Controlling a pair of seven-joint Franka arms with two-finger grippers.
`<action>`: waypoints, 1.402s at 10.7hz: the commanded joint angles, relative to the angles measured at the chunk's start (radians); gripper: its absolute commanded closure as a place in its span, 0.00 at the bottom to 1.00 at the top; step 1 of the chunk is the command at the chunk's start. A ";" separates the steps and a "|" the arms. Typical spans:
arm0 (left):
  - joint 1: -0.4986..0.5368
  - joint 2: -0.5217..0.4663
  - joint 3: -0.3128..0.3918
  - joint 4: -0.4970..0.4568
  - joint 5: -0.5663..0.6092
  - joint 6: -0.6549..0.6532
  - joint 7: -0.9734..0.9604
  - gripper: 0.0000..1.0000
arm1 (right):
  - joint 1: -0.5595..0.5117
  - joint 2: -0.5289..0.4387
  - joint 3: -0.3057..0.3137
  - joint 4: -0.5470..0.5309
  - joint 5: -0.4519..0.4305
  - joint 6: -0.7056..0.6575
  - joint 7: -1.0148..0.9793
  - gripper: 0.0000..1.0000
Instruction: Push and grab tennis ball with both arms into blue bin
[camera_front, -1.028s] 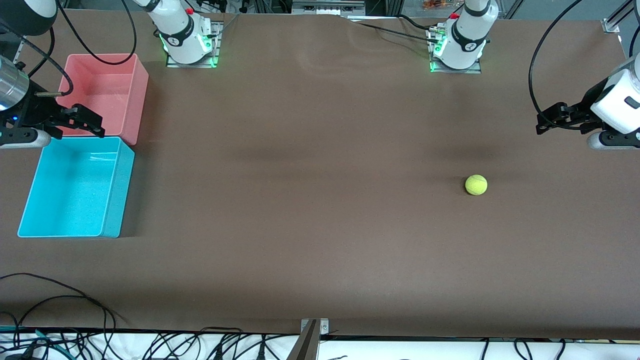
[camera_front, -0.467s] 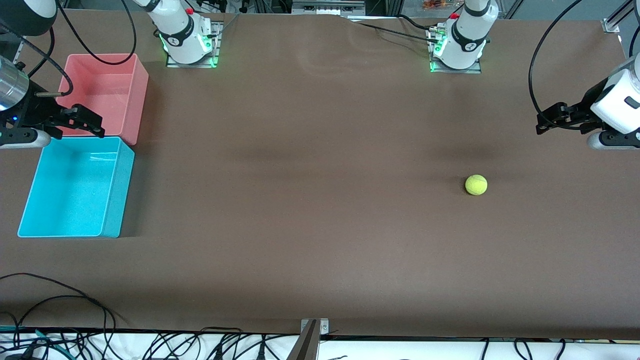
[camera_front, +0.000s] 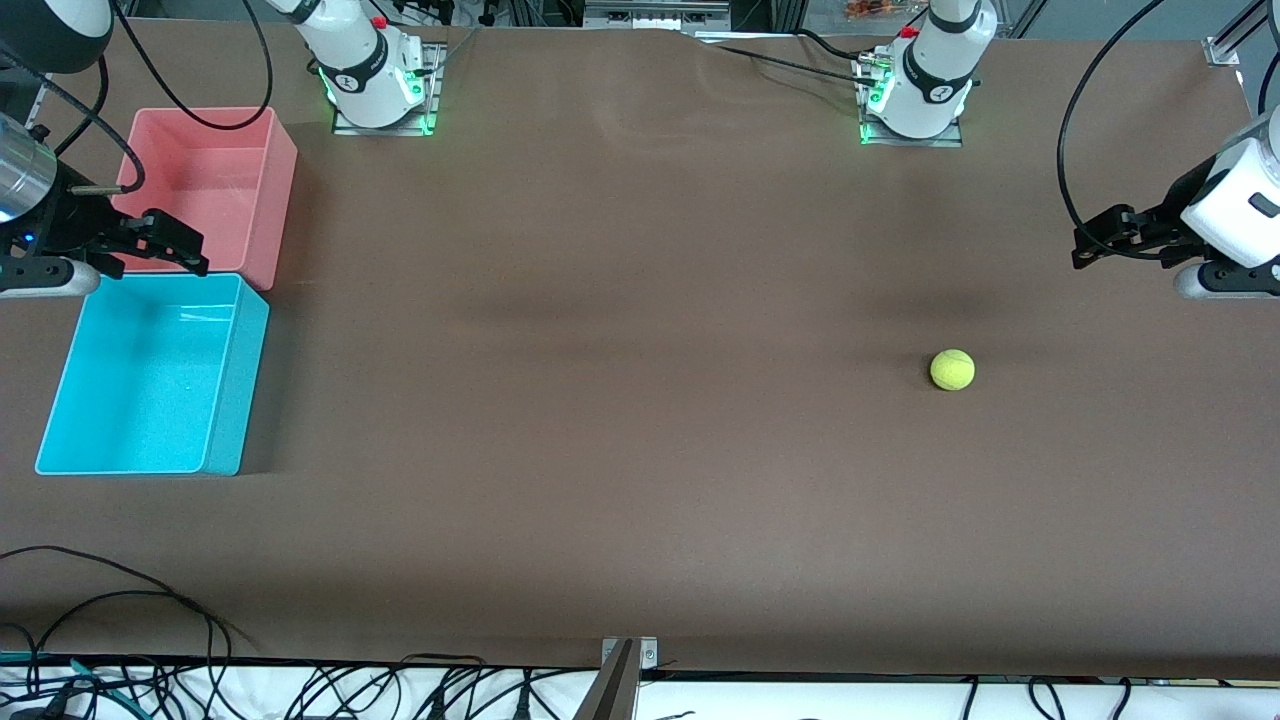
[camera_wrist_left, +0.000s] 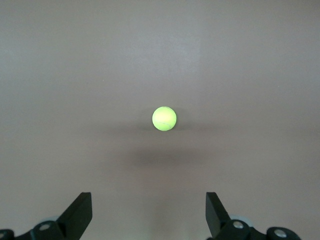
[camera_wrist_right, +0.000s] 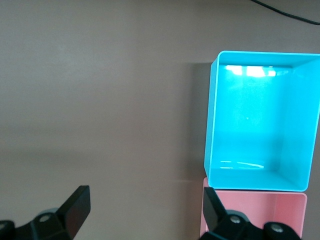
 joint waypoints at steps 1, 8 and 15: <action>-0.001 0.012 -0.002 0.032 0.014 -0.022 -0.004 0.00 | -0.005 -0.012 -0.001 -0.014 0.019 0.002 -0.017 0.00; -0.013 0.012 -0.003 0.034 0.024 -0.022 -0.009 0.00 | -0.006 -0.011 -0.008 -0.014 0.020 0.005 -0.017 0.00; -0.003 0.041 -0.048 0.052 0.024 -0.056 -0.006 0.00 | -0.006 -0.011 -0.008 -0.014 0.020 0.002 -0.019 0.00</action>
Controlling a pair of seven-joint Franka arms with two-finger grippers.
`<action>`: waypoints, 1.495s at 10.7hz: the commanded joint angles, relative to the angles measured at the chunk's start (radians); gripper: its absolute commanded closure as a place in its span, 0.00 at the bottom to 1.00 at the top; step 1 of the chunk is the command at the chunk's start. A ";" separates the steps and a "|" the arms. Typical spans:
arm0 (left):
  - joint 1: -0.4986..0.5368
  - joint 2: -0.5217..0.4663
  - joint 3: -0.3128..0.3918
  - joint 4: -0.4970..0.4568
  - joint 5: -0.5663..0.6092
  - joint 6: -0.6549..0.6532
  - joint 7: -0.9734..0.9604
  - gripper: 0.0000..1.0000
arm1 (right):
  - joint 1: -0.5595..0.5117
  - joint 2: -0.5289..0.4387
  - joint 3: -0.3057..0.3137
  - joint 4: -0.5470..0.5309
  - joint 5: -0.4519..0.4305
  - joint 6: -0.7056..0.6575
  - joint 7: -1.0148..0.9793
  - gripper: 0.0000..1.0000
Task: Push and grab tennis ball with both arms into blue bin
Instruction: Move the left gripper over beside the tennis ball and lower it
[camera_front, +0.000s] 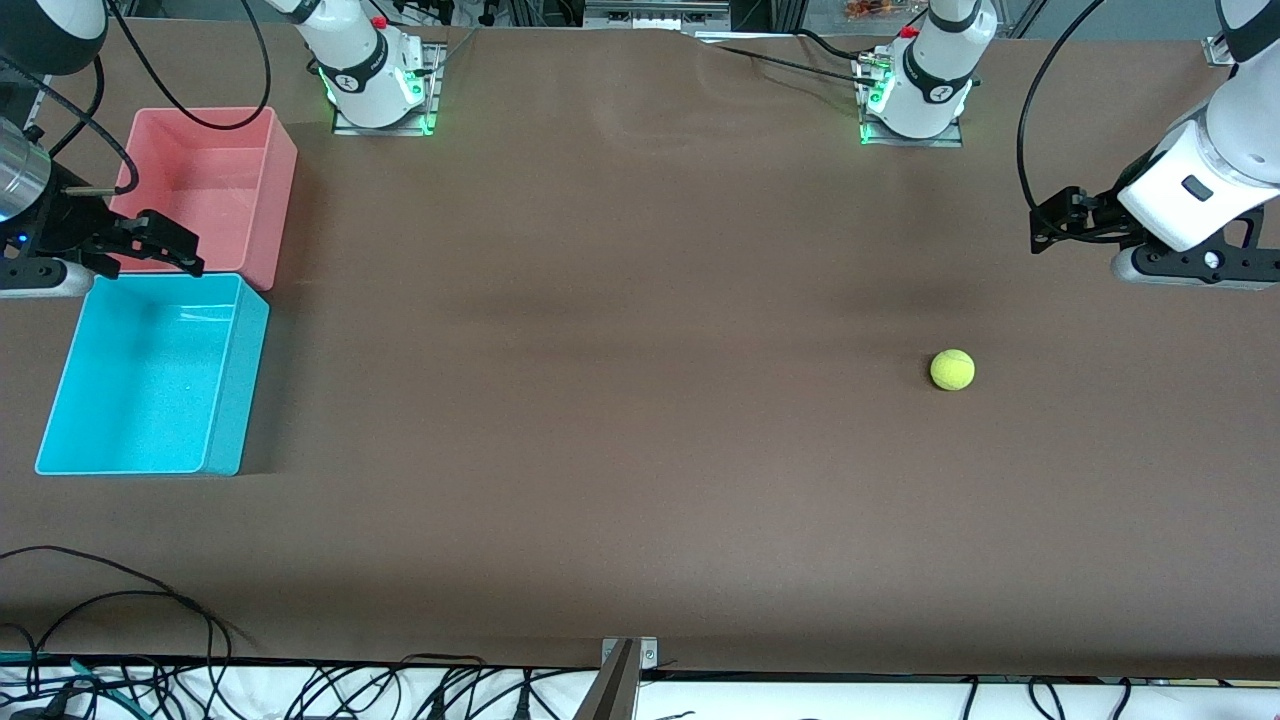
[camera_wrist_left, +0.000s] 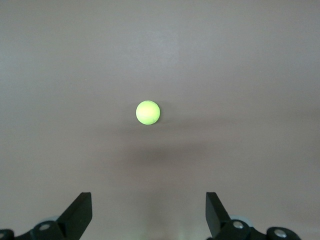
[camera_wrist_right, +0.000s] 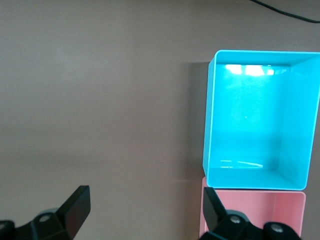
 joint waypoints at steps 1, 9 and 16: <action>0.033 0.036 0.003 0.030 0.023 -0.009 0.004 0.00 | -0.006 -0.011 -0.001 -0.014 0.020 0.002 -0.018 0.00; 0.048 0.001 0.038 -0.177 0.025 0.250 0.036 0.00 | -0.006 -0.004 -0.013 -0.014 0.021 0.006 -0.018 0.00; 0.065 -0.002 0.087 -0.303 0.025 0.389 0.111 0.24 | -0.009 -0.004 -0.015 -0.014 0.023 0.008 -0.018 0.00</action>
